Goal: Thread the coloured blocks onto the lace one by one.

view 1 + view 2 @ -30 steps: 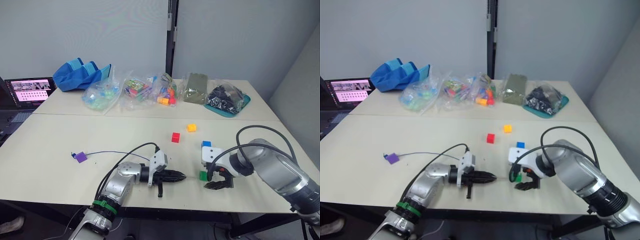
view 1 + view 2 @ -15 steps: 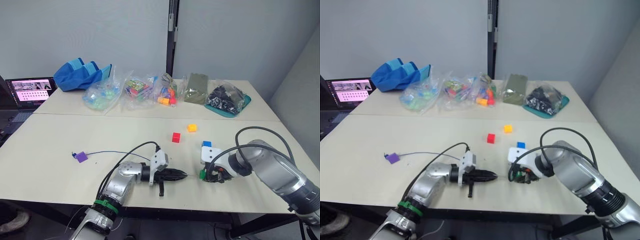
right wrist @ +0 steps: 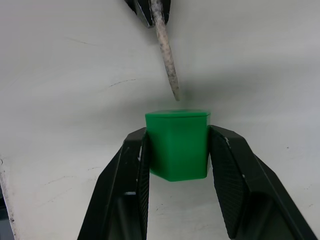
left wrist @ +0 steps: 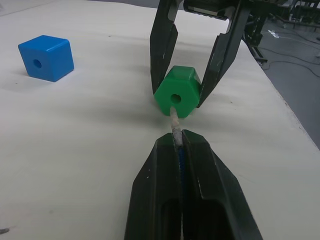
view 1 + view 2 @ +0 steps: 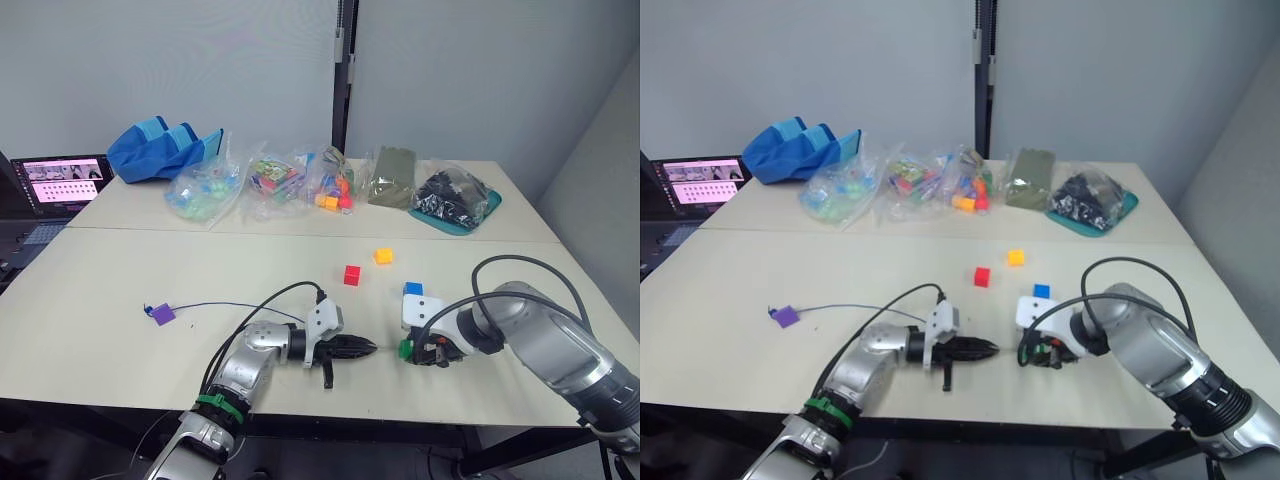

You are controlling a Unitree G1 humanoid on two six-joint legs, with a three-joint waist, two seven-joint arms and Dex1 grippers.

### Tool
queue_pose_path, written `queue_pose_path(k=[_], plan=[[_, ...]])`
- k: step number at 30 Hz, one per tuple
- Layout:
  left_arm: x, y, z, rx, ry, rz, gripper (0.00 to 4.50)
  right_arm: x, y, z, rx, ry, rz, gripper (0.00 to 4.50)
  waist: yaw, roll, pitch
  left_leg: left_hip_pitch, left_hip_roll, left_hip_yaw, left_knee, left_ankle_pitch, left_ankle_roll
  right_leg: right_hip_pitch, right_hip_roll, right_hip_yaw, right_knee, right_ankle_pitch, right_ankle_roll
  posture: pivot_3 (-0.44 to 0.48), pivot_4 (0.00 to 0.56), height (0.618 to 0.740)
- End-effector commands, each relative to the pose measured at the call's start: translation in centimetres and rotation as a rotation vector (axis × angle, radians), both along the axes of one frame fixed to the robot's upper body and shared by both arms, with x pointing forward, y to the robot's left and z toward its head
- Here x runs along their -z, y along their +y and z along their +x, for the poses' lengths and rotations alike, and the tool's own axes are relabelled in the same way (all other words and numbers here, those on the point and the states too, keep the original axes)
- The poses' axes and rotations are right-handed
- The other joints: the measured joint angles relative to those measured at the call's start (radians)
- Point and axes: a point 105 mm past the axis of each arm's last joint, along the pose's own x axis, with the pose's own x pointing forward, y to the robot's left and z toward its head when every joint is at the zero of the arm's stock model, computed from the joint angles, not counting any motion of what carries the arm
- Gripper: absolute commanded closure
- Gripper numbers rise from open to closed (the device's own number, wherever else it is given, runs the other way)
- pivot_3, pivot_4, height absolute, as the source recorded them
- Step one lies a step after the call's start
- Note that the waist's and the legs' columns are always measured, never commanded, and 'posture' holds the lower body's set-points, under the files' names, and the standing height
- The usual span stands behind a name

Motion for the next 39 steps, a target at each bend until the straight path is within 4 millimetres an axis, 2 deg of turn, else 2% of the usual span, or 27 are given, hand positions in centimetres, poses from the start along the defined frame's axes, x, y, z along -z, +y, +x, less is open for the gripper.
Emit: queue_pose_path(k=[1, 9, 13, 17, 23, 33, 34, 36, 39], plan=[[-0.4, -1.2, -0.7, 0.063, -0.026, -0.006, 4.50, 0.1, 0.2, -0.4, -0.014, 0.015, 0.011, 3.27, 0.000, 0.000, 0.000, 0.000, 0.000, 0.000, 0.000, 0.000, 0.000, 0.000, 0.000, 0.000, 0.000, 0.000, 0.000, 0.000, 0.150, 0.740], [-0.9, -3.1, -0.7, 0.074, -0.055, -0.043, 4.50, 0.0, 0.6, -0.8, -0.014, 0.026, 0.027, 3.27, 0.001, 0.000, 0.000, 0.000, 0.000, 0.000, 0.001, 0.000, 0.000, 0.001, 0.000, 0.000, 0.000, 0.000, 0.000, 0.000, 0.150, 0.740], [-1.1, -3.3, -0.5, 0.075, -0.056, -0.051, 4.50, 0.1, 0.6, -1.0, -0.011, 0.030, 0.027, 3.27, 0.002, 0.000, 0.000, 0.000, 0.000, 0.000, 0.001, 0.000, 0.000, 0.001, 0.000, 0.000, 0.000, 0.000, 0.000, 0.000, 0.150, 0.740], [-0.9, -3.5, -0.8, 0.107, -0.045, -0.042, 4.50, 0.1, 0.8, -1.1, -0.011, 0.028, 0.027, 3.27, 0.002, 0.000, 0.000, 0.000, 0.000, 0.000, 0.001, 0.000, 0.000, 0.001, 0.000, 0.000, 0.000, 0.000, 0.000, 0.000, 0.150, 0.740], [-0.2, -5.1, -1.1, 0.165, -0.041, 0.017, 4.50, 0.3, 1.8, -2.1, -0.055, 0.050, 0.051, 3.27, 0.004, 0.000, 0.000, 0.000, 0.000, 0.000, 0.001, 0.000, 0.000, 0.001, 0.000, 0.000, 0.000, 0.000, 0.000, 0.000, 0.150, 0.740], [0.2, -4.8, -1.0, 0.172, -0.020, 0.051, 4.50, 0.7, 2.1, -2.0, -0.047, 0.045, 0.064, 3.27, 0.002, 0.000, -0.001, 0.001, 0.000, 0.000, 0.001, 0.000, 0.000, 0.001, 0.000, 0.000, 0.000, 0.000, 0.000, 0.000, 0.150, 0.740], [0.2, -4.8, -0.9, 0.170, -0.020, 0.051, 3.76, 0.7, 2.1, -2.0, -0.047, 0.045, 0.064, 3.27, 0.002, 0.000, -0.002, 0.001, 0.000, 0.000, 0.001, 0.000, 0.000, 0.002, 0.000, 0.000, 0.000, 0.000, 0.000, 0.000, 0.150, 0.740], [-0.1, -4.6, -0.8, 0.164, -0.018, 0.046, 3.13, 0.8, 2.0, -1.9, -0.047, 0.046, 0.063, 3.27, 0.002, 0.000, -0.002, 0.001, 0.000, 0.000, 0.001, 0.000, 0.000, 0.002, 0.000, 0.000, 0.000, 0.000, 0.000, 0.000, 0.150, 0.740], [-0.5, -3.3, -0.6, 0.162, -0.049, 0.082, 2.18, 1.1, 1.9, -1.9, -0.045, 0.051, 0.059, 3.27, 0.000, -0.001, -0.002, 0.001, 0.000, 0.000, 0.001, 0.000, 0.000, 0.002, 0.000, 0.000, 0.000, 0.000, 0.000, 0.000, 0.150, 0.740]])
